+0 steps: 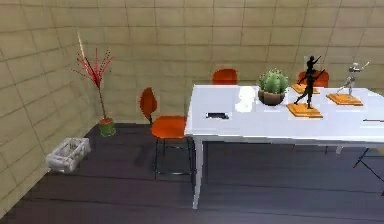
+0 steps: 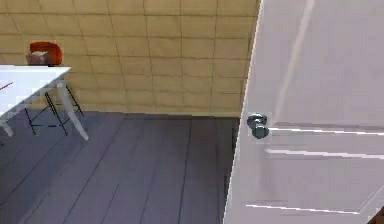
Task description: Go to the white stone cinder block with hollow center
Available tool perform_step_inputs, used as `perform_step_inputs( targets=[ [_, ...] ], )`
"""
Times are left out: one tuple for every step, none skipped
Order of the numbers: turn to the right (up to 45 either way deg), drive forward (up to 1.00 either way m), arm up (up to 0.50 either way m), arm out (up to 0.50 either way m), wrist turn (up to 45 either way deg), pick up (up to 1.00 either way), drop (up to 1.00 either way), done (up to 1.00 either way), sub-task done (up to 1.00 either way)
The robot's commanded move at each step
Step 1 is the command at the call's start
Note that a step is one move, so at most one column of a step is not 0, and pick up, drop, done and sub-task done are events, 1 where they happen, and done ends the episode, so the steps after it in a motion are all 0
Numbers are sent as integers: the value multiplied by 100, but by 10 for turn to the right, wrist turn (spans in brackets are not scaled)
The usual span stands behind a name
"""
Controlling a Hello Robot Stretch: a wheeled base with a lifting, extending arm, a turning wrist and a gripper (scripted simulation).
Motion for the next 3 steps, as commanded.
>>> perform_step_inputs(
  targets=[
    [0,10,0,0,0,0,0,0,0],
    [-420,0,0,0,0,0,0,0,0],
    [0,100,0,0,0,0,0,0,0]
  ],
)
